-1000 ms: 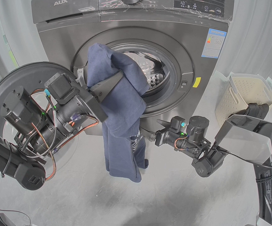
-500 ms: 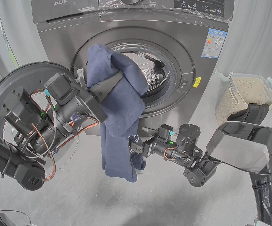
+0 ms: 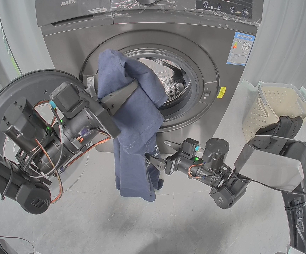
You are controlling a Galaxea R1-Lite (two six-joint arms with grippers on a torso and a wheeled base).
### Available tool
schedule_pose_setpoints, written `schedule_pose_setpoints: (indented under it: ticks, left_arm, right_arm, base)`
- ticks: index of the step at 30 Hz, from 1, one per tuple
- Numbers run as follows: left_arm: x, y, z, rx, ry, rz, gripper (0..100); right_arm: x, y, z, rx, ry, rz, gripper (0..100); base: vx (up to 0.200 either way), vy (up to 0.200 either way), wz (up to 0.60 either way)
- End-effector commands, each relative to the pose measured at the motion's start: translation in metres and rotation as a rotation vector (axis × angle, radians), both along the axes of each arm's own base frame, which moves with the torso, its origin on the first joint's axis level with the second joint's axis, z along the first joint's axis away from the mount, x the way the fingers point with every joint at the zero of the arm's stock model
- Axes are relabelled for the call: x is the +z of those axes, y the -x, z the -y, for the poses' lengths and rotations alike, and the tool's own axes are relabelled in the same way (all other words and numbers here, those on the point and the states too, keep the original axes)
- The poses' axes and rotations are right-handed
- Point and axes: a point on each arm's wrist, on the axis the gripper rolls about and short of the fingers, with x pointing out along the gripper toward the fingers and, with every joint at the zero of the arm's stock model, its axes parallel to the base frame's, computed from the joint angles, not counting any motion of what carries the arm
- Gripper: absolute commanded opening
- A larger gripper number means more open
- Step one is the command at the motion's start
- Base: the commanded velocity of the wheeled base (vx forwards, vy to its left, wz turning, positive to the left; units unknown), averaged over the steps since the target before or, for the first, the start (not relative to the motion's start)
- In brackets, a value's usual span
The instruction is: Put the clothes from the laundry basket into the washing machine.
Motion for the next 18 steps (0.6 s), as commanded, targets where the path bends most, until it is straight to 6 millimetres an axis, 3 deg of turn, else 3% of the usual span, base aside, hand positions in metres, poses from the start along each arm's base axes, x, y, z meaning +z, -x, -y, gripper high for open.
schedule_pose_setpoints:
  ticks: [1, 8, 14, 18]
  left_arm:
    - [0.000, 0.000, 0.000, -0.002, 0.000, 0.000, 0]
    - [0.000, 0.000, 0.001, -0.002, 0.000, 0.000, 0]
    - [0.000, 0.001, 0.000, -0.003, -0.001, -0.001, 0]
    - [-0.002, 0.001, 0.000, -0.003, -0.003, -0.005, 0]
  right_arm:
    - [0.001, 0.008, 0.024, -0.035, 0.018, -0.008, 100]
    - [0.008, -0.012, 0.054, -0.123, 0.020, 0.015, 100]
    - [0.018, -0.031, 0.042, -0.123, -0.001, 0.042, 100]
    - [0.007, -0.041, 0.028, -0.109, 0.009, 0.021, 100]
  base:
    - [0.000, 0.000, 0.00]
    - [0.000, 0.000, 0.00]
    - [0.000, 0.000, 0.00]
    - [0.000, 0.000, 0.00]
